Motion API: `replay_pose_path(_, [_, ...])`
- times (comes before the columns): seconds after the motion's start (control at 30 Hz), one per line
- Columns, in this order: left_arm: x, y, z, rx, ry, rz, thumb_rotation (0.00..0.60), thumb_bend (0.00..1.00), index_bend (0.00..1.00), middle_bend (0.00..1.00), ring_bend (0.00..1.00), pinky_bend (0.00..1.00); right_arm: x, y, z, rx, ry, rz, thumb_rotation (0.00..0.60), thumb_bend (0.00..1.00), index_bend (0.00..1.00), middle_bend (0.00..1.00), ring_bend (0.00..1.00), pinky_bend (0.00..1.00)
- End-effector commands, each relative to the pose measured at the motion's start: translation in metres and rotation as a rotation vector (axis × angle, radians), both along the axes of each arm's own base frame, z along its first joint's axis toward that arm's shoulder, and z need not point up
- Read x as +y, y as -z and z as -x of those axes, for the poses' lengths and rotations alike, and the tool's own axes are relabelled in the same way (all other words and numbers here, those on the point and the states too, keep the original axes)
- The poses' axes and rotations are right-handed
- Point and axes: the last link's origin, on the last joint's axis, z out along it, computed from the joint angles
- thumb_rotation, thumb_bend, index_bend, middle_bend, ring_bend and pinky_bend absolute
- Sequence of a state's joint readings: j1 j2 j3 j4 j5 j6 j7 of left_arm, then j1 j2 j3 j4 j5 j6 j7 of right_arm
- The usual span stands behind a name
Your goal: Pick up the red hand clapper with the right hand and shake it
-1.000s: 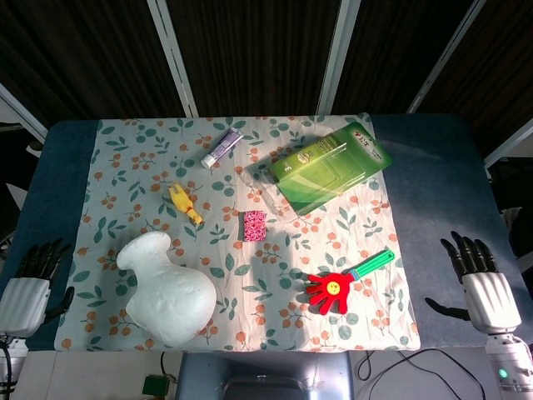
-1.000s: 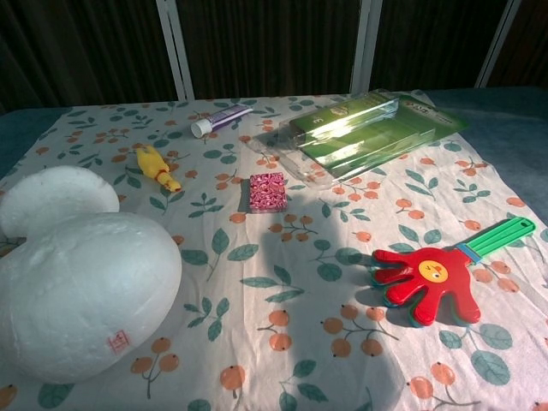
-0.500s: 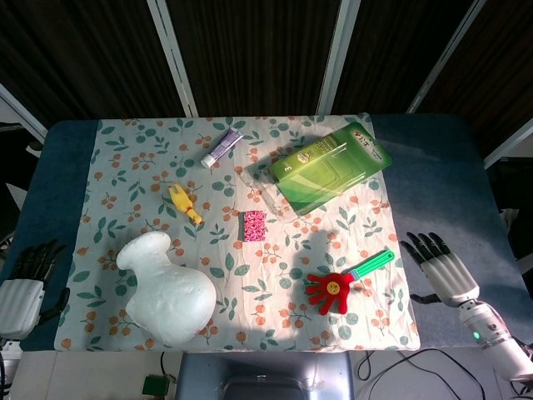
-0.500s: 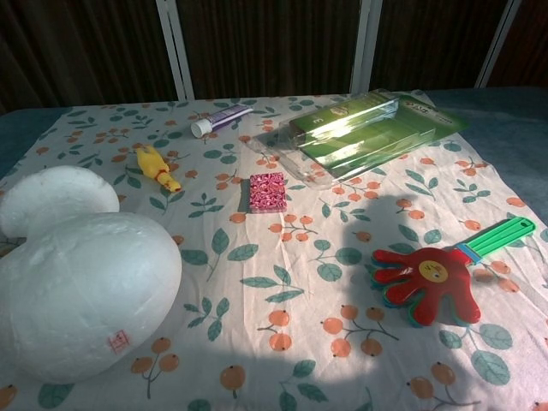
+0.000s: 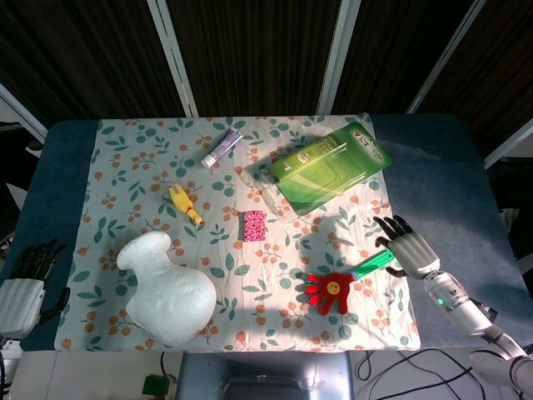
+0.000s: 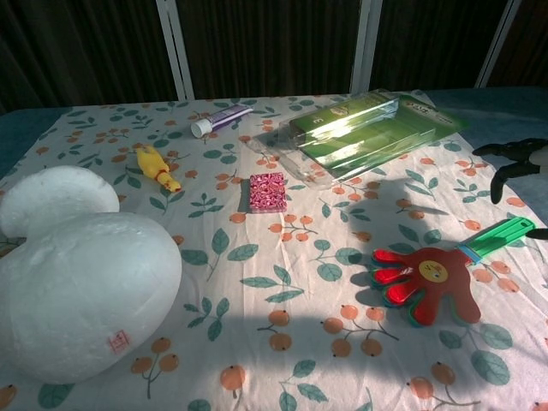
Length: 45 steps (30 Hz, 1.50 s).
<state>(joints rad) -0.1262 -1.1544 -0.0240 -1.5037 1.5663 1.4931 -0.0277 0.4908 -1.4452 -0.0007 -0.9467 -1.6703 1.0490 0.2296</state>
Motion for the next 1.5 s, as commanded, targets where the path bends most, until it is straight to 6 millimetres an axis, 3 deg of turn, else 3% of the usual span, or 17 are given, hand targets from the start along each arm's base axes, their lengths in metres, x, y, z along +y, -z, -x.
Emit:
replay_pose_path(0.03, [0.001,0.0,0.0,0.0,-0.004,0.0,0.6,0.43,0.0,0.0,0.0,0.06,-0.002,0.01,-0.007,-0.016,-0.018,-0.043,0.6,0.33,0.52,0.0,0.0,0.0])
replay_pose_path(0.47, [-0.002,-0.001,0.0,-0.001,-0.009,-0.002,0.6,0.43,0.0,0.0,0.0,0.06,0.006,0.032,-0.029,-0.02,-0.12,-0.139,0.6,0.36,0.52,0.0,0.0,0.0])
replay_pose_path(1.13, [-0.002,-0.004,-0.001,-0.006,-0.011,-0.015,0.6,0.43,0.0,0.0,0.0,0.06,0.007,0.043,-0.028,-0.003,-0.089,-0.169,0.6,0.4,0.52,0.0,0.0,0.0])
replay_pose_path(1.5, [-0.003,-0.007,-0.001,-0.009,-0.01,-0.025,0.6,0.43,0.0,0.0,0.0,0.06,0.009,0.046,-0.026,0.023,-0.075,-0.177,0.6,0.46,0.64,0.0,0.0,0.0])
